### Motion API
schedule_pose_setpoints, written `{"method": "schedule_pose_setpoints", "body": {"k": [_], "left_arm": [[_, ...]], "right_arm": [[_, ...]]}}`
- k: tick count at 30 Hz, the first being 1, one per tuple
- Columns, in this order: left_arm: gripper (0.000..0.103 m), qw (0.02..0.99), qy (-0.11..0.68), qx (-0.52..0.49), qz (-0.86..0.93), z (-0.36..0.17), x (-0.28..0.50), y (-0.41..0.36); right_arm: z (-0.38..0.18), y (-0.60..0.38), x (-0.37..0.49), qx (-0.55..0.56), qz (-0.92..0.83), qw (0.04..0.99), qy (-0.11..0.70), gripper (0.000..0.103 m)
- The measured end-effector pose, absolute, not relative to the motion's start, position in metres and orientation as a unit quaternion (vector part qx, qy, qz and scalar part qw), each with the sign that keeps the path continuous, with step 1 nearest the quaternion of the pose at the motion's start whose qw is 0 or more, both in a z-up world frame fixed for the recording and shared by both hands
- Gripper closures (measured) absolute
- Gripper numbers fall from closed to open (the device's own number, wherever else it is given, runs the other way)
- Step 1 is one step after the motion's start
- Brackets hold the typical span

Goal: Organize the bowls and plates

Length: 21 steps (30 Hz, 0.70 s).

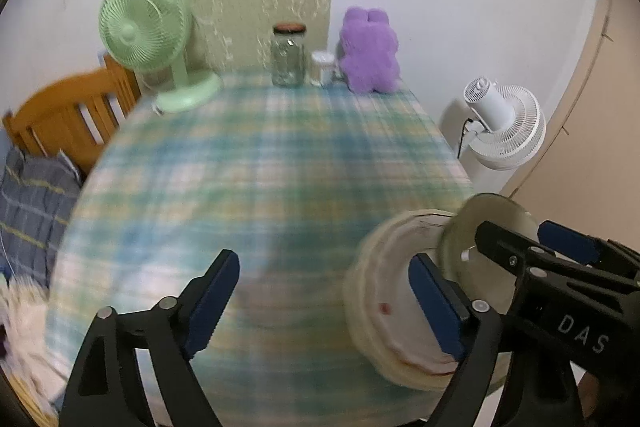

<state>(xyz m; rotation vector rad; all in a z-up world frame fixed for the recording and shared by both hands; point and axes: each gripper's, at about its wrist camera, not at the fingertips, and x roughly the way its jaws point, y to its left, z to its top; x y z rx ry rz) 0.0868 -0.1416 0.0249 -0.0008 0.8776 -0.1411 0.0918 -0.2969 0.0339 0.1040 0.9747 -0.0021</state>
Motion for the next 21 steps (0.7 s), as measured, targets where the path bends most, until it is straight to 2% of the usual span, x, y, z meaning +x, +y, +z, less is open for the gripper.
{"method": "schedule_pose_setpoints", "body": {"k": [11, 14, 21], "left_arm": [[0.011, 0.922, 0.383, 0.013, -0.059, 0.017, 0.065, -0.043], [0.011, 0.928, 0.369, 0.0, -0.044, 0.014, 0.052, -0.024], [0.008, 0.943, 0.333, -0.01, -0.021, 0.006, 0.013, 0.001]], "right_arm": [[0.024, -0.21, 0.061, 0.062, -0.035, 0.909, 0.411, 0.028], [0.018, -0.194, 0.049, 0.045, -0.041, 0.919, 0.389, 0.022], [0.004, -0.169, 0.014, 0.033, -0.026, 0.932, 0.359, 0.021]]}}
